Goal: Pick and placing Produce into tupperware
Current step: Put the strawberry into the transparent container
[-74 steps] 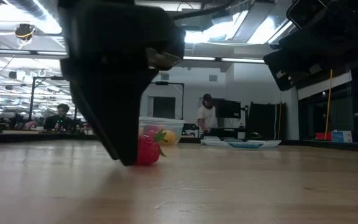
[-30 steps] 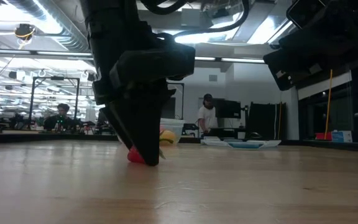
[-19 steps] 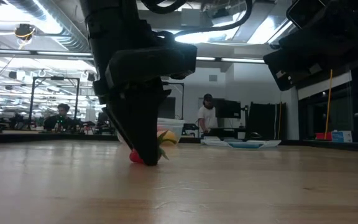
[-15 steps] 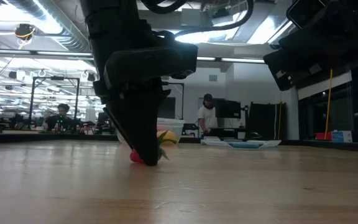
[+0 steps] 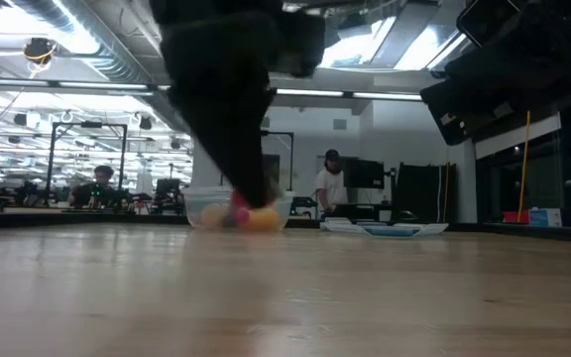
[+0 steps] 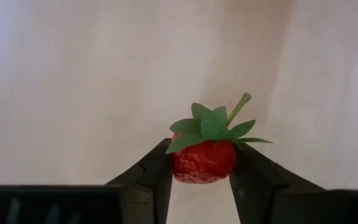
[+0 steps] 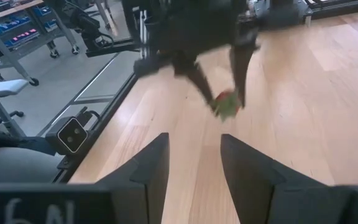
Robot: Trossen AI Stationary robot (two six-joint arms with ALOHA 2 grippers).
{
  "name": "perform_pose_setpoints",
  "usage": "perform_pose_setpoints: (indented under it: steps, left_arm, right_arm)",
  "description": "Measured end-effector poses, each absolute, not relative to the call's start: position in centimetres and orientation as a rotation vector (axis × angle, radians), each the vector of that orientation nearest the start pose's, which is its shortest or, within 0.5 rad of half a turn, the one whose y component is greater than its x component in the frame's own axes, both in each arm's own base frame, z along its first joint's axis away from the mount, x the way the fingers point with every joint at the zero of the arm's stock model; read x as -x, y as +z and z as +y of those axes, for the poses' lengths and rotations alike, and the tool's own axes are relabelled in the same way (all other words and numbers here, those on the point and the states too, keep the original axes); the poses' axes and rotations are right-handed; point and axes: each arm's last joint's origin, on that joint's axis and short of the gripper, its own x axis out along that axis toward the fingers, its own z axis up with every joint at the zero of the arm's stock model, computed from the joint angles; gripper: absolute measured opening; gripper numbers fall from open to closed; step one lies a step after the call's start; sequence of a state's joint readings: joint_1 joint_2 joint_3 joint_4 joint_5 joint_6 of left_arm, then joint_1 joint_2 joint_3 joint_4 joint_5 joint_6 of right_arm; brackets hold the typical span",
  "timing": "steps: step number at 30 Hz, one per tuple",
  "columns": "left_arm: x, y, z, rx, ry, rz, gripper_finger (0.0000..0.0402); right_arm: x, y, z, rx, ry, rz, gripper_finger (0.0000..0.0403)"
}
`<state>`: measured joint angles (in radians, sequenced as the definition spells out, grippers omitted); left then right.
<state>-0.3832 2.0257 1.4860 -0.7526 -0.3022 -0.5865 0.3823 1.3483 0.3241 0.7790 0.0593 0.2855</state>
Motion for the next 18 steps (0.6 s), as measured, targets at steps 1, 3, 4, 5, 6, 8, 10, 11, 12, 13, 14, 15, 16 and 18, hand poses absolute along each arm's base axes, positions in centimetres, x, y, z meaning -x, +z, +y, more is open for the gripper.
perform_pose_setpoints:
  steps: [1, 3, 4, 5, 6, 8, 10, 11, 12, 13, 14, 15, 16, 18]
  left_arm:
    - [-37.6, 18.0, -14.1, 0.061, 0.292, 1.162, 0.0122]
    - [-37.2, 19.5, -13.9, 0.036, 0.301, 1.122, 0.0122]
    - [-37.0, 20.2, -13.8, 0.023, 0.309, 1.098, 0.0122]
    - [-36.8, 21.0, -13.6, 0.012, 0.321, 1.076, 0.0122]
    - [-36.5, 21.7, -13.5, 0.003, 0.333, 1.061, 0.0122]
    - [-35.9, 23.0, -13.2, -0.002, 0.344, 1.025, 0.0122]
    - [-35.0, 24.0, -12.8, -0.009, 0.353, 0.991, 0.0122]
    - [-34.6, 24.5, -12.7, -0.003, 0.360, 0.969, 0.0122]
    - [-34.1, 24.8, -12.6, 0.002, 0.366, 0.940, 0.0122]
    - [-33.5, 25.0, -12.5, 0.003, 0.372, 0.922, 0.0122]
    - [-32.8, 25.1, -12.4, 0.003, 0.374, 0.908, 0.0122]
    - [-32.3, 25.1, -12.3, 0.013, 0.367, 0.881, 0.0122]
    - [-31.8, 25.2, -12.3, 0.032, 0.356, 0.846, 0.0122]
    - [-30.7, 25.2, -12.0, 0.068, 0.336, 0.784, 0.0122]
  right_arm:
    - [-21.8, 15.9, 8.6, -0.227, 0.284, 0.287, 0.0145]
    - [-21.8, 15.9, 8.6, -0.227, 0.284, 0.290, 0.0145]
    - [-21.8, 15.9, 8.6, -0.227, 0.283, 0.291, 0.0145]
    - [-21.8, 15.9, 8.6, -0.227, 0.283, 0.291, 0.0145]
    - [-21.8, 15.9, 8.6, -0.227, 0.283, 0.291, 0.0145]
    - [-21.8, 15.9, 8.6, -0.227, 0.283, 0.291, 0.0145]
    - [-21.8, 15.9, 8.6, -0.227, 0.283, 0.291, 0.0145]
    - [-21.8, 15.9, 8.6, -0.227, 0.283, 0.291, 0.0145]
    - [-21.8, 15.9, 8.6, -0.227, 0.283, 0.292, 0.0145]
    - [-21.8, 15.9, 8.6, -0.227, 0.283, 0.291, 0.0145]
    - [-21.8, 15.9, 8.6, -0.226, 0.284, 0.292, 0.0145]
    - [-21.8, 15.9, 8.6, -0.226, 0.283, 0.293, 0.0145]
    - [-21.8, 15.8, 8.6, -0.226, 0.283, 0.294, 0.0145]
    - [-21.8, 15.8, 8.6, -0.226, 0.283, 0.292, 0.0145]
